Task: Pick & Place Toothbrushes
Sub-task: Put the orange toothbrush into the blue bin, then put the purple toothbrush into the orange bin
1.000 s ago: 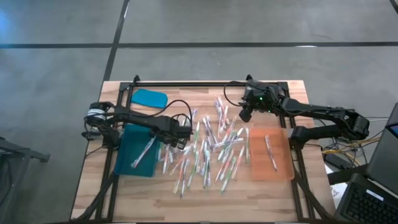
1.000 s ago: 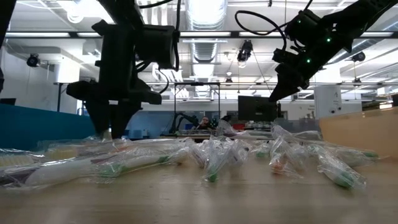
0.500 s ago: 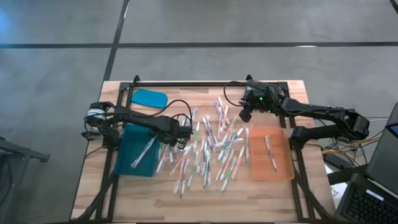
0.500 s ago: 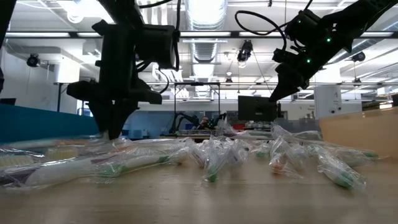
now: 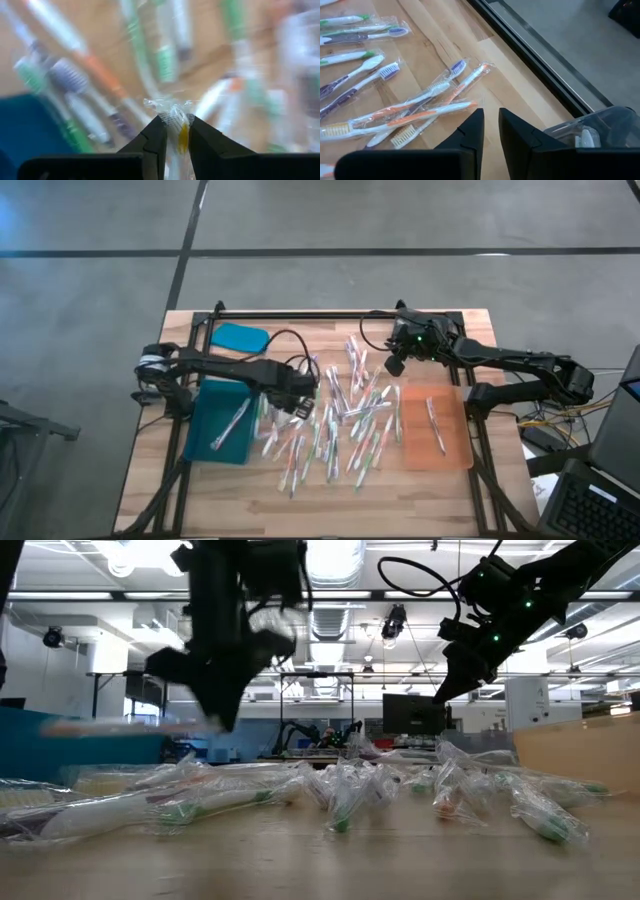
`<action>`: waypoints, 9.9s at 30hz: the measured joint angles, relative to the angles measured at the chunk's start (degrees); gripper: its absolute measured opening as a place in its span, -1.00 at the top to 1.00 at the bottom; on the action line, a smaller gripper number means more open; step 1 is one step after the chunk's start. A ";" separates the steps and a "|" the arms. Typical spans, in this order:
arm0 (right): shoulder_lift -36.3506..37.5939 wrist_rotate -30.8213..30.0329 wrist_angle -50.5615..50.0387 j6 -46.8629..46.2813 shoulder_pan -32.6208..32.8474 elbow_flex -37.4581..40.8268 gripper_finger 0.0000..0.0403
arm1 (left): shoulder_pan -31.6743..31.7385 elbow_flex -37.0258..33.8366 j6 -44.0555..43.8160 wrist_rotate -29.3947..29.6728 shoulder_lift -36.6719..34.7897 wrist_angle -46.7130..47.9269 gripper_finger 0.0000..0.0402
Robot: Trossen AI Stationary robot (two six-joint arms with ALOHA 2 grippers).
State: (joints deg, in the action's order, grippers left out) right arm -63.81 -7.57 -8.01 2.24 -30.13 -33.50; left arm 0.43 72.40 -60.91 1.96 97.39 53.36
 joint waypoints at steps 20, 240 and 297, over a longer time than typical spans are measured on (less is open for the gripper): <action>0.00 0.01 -0.10 0.35 -0.02 0.68 0.53 | -1.18 6.93 14.28 10.99 -17.28 16.56 0.68; -26.35 -9.15 -44.44 13.12 29.08 -25.83 0.05 | 18.60 -27.67 64.40 8.13 -20.36 -63.81 0.26; -38.64 -11.64 -66.64 18.73 28.09 -38.82 0.90 | 18.56 -27.70 64.36 8.11 -20.38 -62.64 0.26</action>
State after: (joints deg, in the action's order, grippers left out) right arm -102.45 -19.21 -74.65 20.97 -2.04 -72.31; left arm 18.98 44.71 3.44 10.07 77.01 -9.28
